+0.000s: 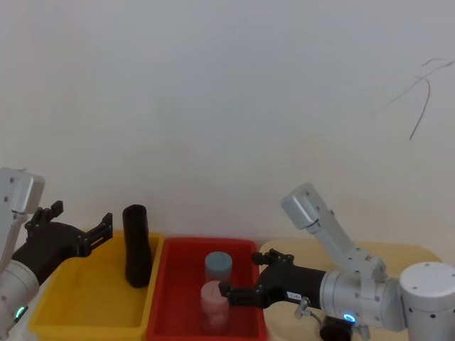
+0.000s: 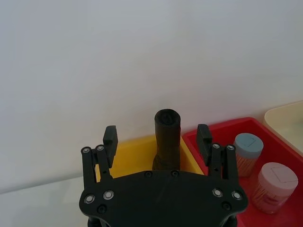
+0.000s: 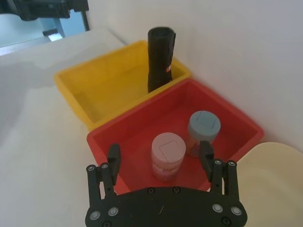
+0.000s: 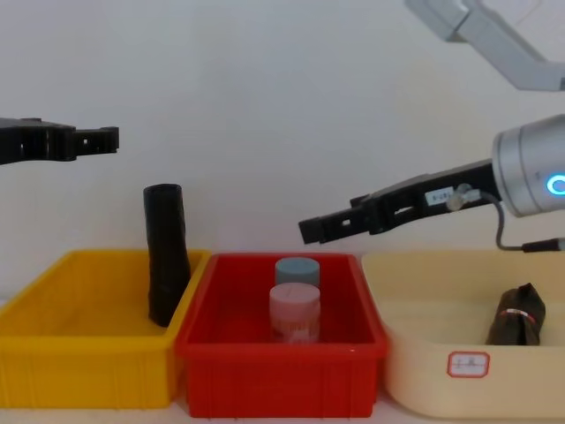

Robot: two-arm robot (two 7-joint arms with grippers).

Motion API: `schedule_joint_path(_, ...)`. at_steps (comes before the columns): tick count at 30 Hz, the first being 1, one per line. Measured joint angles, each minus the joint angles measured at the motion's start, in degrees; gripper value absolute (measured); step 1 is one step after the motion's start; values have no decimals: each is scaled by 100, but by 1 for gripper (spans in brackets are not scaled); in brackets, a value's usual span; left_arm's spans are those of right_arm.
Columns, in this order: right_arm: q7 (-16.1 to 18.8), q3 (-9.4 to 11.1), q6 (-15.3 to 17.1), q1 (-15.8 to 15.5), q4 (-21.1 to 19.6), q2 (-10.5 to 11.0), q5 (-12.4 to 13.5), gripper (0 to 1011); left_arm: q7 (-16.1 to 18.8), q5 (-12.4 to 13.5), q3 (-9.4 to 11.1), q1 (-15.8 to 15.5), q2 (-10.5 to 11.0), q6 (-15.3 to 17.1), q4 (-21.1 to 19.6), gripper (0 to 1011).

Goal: Pick up the garbage bag with the one hand and transfer it to the other hand.

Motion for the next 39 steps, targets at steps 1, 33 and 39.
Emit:
schedule_joint_path(1, 30, -35, 25, 44, 61, -23, -16, 1001, 0, 0, 0, 0, 0, 0, 0, 1000)
schedule_joint_path(33, 312, -806, 34, 988, 1421, -683, -744, 1002, 1, 0, 0, -1, 0, 0, -1, 1000)
schedule_joint_path(39, 314, -825, -30, 1055, 1665, -795, -794, 1001, 1, 0, 0, -1, 0, 0, 0, 1000)
